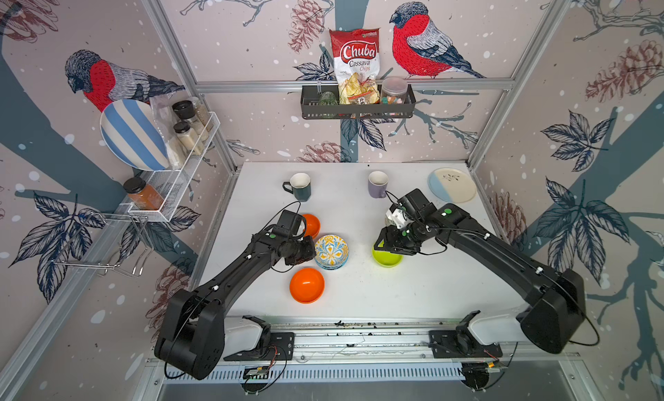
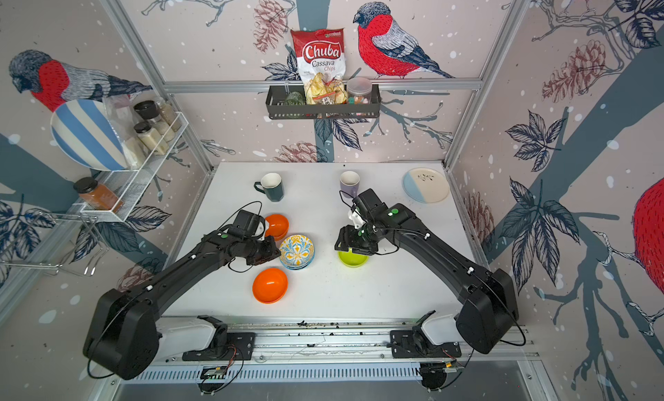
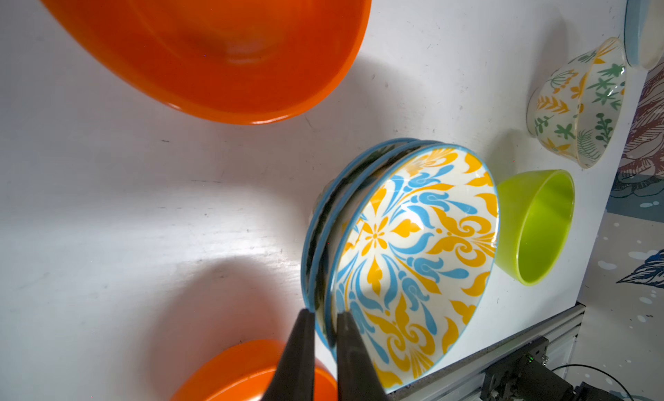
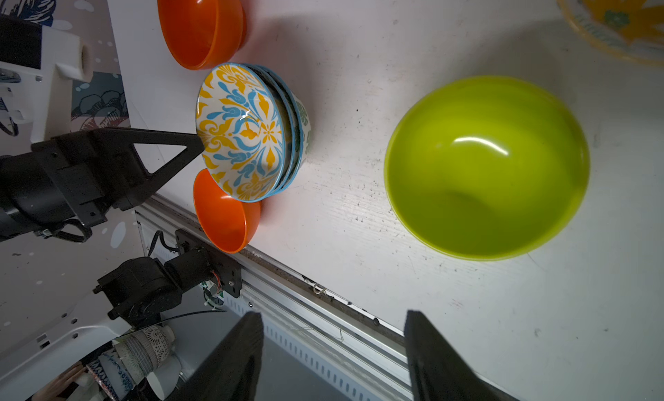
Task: Stack the bowls
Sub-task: Place the bowl on the bowl.
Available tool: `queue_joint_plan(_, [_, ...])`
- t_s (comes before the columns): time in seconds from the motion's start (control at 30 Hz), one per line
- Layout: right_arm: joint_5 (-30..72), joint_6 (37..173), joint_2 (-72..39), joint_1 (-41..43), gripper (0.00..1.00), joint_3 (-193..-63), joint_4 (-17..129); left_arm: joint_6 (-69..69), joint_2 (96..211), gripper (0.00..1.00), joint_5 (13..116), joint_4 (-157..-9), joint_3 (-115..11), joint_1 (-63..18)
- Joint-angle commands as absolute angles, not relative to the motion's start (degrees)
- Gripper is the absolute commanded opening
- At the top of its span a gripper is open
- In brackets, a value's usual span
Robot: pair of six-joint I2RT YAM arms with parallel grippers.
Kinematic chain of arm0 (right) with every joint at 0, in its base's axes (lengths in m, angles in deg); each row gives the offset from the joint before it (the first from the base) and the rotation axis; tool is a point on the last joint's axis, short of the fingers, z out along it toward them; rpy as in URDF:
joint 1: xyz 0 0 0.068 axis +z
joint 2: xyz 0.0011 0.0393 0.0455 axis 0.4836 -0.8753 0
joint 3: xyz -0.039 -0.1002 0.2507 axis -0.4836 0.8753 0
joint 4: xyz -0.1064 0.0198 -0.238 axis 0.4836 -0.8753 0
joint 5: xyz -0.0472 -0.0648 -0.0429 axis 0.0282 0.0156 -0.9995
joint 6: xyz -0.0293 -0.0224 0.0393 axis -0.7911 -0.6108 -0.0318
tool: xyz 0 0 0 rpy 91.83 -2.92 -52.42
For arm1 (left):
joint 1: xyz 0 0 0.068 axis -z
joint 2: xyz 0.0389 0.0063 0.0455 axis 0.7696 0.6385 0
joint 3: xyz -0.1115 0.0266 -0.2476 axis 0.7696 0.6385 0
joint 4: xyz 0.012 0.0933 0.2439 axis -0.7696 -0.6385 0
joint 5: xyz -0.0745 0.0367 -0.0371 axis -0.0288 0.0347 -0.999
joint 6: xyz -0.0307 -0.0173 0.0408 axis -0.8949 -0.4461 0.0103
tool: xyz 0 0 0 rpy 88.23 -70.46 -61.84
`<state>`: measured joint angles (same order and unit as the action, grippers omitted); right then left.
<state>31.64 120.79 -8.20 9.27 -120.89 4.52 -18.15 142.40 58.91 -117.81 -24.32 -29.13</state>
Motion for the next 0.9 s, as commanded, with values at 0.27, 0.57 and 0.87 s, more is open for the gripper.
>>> queue_joint_plan(0.27, [31.95,121.4,-8.53,9.48,0.65,-120.69,5.64,-18.65,141.91,0.15,58.98,-118.34,-23.6,-29.31])
queue_joint_plan(0.57, [31.56,121.47,-8.58,9.49,0.65,-120.77,5.5,-18.43,141.73,0.16,58.94,-119.08,-24.61,-29.33])
queue_joint_plan(0.87, [29.53,120.0,-8.24,7.09,0.65,-122.36,3.85,-18.19,139.38,0.26,59.74,-121.13,-26.28,-29.73])
